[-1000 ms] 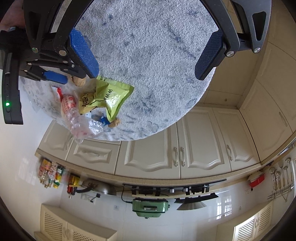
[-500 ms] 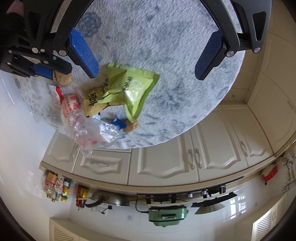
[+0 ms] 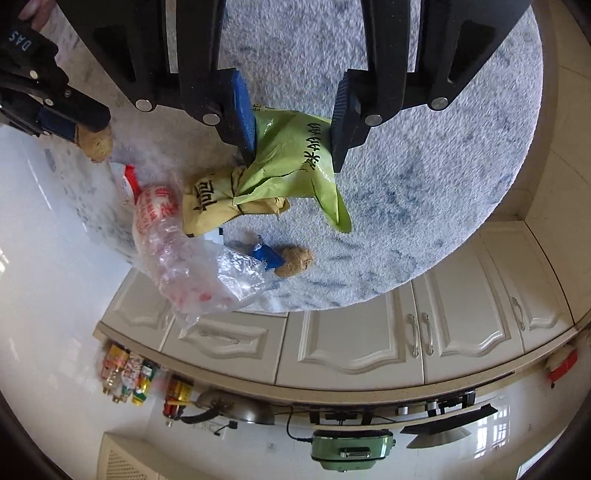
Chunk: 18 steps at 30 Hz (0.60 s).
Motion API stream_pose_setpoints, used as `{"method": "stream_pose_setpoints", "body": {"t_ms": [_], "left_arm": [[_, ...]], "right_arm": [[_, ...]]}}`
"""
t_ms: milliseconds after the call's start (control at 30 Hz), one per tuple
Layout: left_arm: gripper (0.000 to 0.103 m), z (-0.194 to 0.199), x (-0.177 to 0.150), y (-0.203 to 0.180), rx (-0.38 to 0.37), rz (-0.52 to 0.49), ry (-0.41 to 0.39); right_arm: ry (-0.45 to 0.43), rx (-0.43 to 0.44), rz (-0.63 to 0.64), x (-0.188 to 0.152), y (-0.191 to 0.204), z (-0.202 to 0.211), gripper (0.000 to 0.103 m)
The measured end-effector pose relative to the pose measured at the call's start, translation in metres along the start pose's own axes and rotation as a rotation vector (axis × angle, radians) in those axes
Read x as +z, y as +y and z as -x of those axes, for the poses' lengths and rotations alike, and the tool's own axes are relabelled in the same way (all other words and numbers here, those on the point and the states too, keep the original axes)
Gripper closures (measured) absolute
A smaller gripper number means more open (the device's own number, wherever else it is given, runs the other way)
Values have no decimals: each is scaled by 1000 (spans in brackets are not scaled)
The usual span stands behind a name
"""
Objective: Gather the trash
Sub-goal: 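Grasp the green snack bag with the left tool while the right tool grasps the bread roll, then carry the green snack bag and bread roll with both tools to the bin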
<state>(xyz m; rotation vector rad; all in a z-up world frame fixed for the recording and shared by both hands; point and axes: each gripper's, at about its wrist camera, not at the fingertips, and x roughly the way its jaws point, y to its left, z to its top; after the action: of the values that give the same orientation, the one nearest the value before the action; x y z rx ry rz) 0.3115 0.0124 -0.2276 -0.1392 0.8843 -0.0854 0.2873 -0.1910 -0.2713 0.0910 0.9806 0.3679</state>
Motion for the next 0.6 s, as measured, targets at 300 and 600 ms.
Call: {"method": "stream_pose_setpoints", "body": {"t_ms": [300,600], "left_arm": [[71,60,-33,-18,-6,-25,-74],[71,131,-61,-58,-39,-83,-152]], "right_arm": [[-58,-2,-28,-14,-10,47,73],[-165,12,-70,-25,-24,114,73]]}}
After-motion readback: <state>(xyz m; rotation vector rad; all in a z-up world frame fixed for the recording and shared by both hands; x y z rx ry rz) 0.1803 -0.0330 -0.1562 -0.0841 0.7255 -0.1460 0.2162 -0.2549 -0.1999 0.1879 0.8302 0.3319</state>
